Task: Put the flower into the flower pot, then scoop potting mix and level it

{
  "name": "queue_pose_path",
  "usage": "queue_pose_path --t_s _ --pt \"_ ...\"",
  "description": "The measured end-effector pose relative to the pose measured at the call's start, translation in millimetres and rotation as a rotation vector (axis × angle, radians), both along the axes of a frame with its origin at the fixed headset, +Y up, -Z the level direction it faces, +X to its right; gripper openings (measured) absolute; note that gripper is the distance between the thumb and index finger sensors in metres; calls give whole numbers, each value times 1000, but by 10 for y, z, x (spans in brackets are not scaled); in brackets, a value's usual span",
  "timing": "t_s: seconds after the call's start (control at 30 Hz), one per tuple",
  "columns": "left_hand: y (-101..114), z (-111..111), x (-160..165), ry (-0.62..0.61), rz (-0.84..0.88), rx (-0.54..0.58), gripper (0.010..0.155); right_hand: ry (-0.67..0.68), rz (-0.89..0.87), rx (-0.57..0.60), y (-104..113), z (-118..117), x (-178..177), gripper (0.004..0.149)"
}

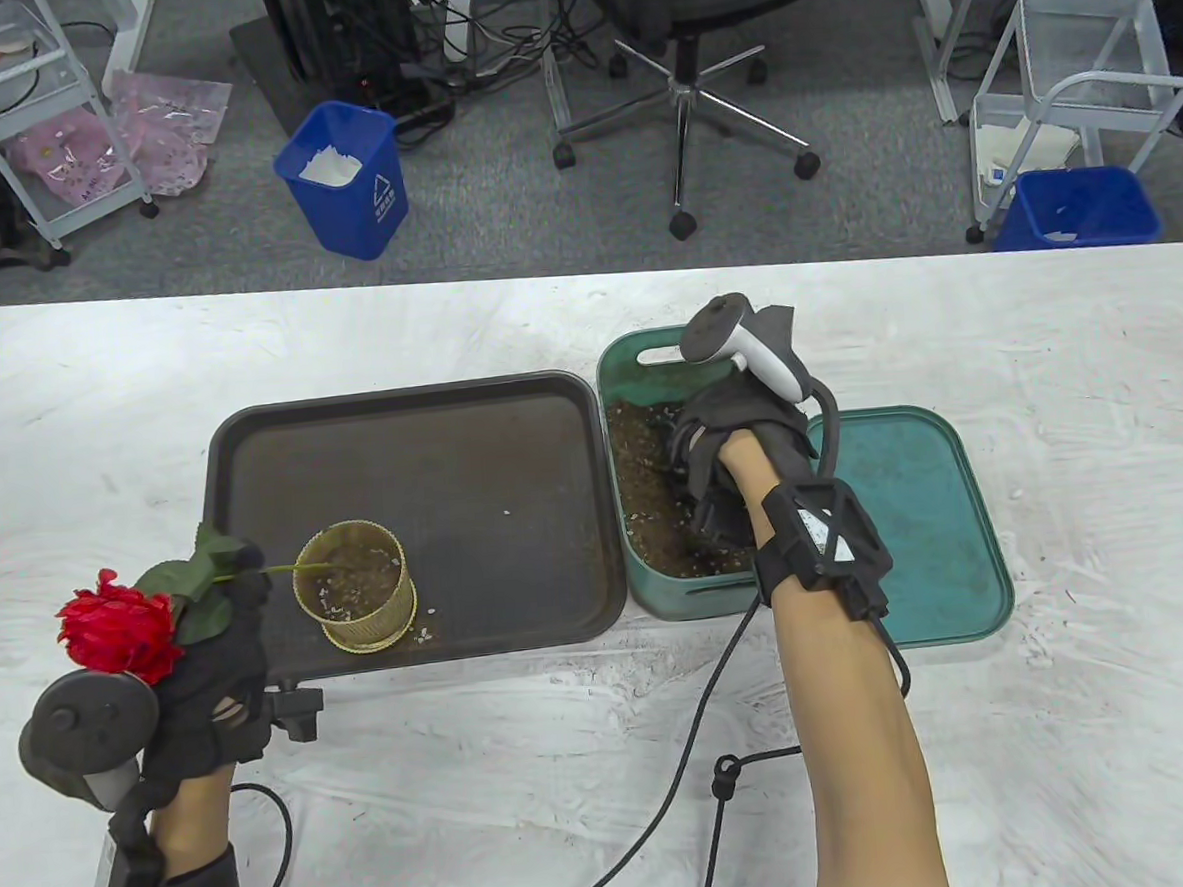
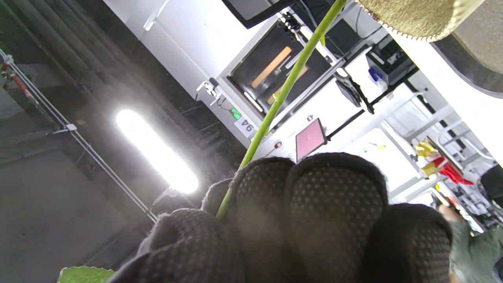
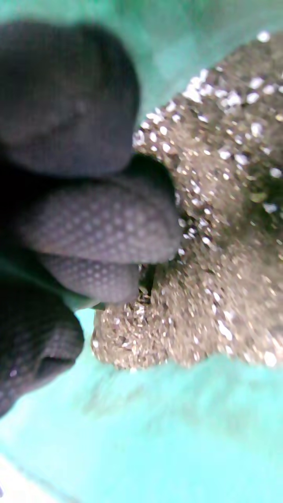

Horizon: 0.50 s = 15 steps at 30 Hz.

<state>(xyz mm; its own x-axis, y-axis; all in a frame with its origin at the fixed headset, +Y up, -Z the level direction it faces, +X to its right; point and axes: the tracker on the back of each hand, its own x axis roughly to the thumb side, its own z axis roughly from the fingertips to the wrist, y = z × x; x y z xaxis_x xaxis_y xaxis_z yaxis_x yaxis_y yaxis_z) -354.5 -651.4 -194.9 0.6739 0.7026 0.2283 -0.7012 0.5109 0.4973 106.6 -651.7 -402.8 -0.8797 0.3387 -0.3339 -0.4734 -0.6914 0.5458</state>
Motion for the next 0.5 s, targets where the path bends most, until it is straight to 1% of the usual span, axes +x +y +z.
queue_pose_path --t_s 0.17,0.33,0.43,0.5 --pt "-5 -7 20 -15 1 2 44 -75 -198 -53 13 143 144 56" --pt "0 -4 90 -40 -8 6 44 -222 -382 -89 -84 327 333 56" --pt "9 4 153 -56 -28 11 44 -303 -460 -82 -153 438 386 55" --pt "12 6 189 -66 -39 13 44 -341 -499 -66 -156 500 394 55"
